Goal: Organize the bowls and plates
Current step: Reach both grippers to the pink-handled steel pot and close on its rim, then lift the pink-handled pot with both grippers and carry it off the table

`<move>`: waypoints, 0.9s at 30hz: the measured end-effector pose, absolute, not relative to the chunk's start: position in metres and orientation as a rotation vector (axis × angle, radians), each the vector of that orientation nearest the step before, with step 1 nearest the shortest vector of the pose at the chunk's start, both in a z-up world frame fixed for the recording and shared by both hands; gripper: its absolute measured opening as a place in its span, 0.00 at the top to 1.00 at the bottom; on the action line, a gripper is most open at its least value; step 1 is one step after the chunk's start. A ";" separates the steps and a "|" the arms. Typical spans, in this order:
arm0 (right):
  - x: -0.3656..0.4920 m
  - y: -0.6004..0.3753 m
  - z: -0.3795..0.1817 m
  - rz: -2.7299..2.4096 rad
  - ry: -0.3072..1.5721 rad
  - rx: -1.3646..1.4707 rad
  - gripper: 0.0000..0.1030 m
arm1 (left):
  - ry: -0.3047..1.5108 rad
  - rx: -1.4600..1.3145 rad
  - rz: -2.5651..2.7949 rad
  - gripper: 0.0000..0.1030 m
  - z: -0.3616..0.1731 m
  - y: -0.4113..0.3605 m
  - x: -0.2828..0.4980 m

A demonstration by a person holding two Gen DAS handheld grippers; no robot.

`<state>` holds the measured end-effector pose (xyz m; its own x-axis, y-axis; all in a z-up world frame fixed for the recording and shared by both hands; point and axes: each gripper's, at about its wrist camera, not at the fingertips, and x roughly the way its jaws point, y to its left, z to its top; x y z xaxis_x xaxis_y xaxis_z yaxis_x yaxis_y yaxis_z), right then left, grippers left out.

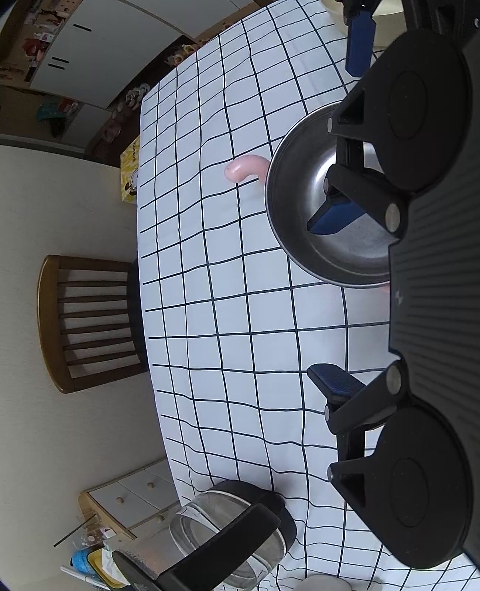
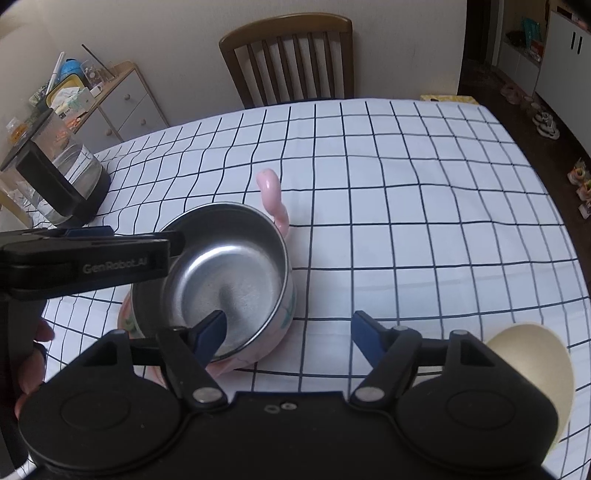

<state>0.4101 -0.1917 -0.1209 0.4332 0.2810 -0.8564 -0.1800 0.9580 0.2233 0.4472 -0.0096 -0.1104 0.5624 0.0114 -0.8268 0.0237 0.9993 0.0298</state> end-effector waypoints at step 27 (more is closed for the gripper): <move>0.413 -0.186 -0.122 0.313 1.113 0.144 0.81 | 1.047 0.105 -0.035 0.91 -0.118 -0.025 0.449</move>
